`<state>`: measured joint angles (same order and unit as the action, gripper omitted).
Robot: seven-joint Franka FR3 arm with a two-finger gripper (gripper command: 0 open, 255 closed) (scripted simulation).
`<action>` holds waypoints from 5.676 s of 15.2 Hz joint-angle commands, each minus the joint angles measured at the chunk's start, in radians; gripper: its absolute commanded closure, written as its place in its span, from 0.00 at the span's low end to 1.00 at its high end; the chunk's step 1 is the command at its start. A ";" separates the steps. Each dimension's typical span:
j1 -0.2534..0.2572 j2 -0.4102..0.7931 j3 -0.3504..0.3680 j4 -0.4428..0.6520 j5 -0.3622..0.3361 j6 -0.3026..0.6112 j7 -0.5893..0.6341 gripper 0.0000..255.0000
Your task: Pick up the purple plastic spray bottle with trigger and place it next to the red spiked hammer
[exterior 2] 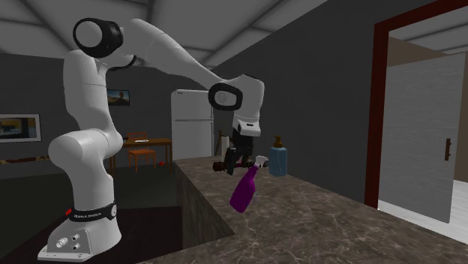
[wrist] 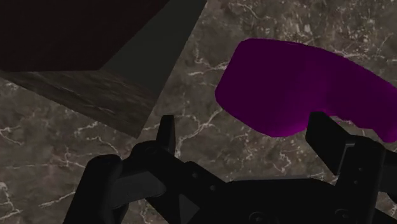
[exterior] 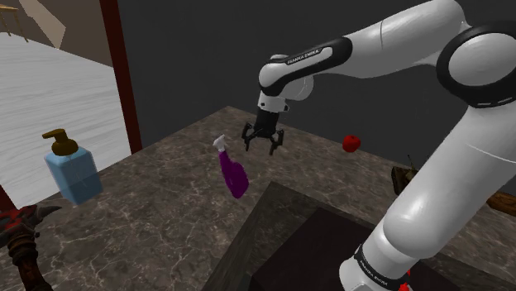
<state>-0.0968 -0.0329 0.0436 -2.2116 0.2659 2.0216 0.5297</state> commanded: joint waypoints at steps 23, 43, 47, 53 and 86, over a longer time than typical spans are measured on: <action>0.002 0.189 0.002 0.008 0.069 0.145 0.052 1.00; 0.201 0.684 0.092 0.677 -0.396 -0.017 -0.371 0.00; 0.251 0.749 0.103 0.745 -0.473 -0.012 -0.450 0.00; 0.248 0.779 0.097 0.712 -0.480 0.052 -0.444 0.00; 0.242 0.672 0.110 0.736 -0.461 -0.078 -0.464 1.00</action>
<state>0.1472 0.6468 0.1529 -1.4757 -0.1963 1.9511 0.0687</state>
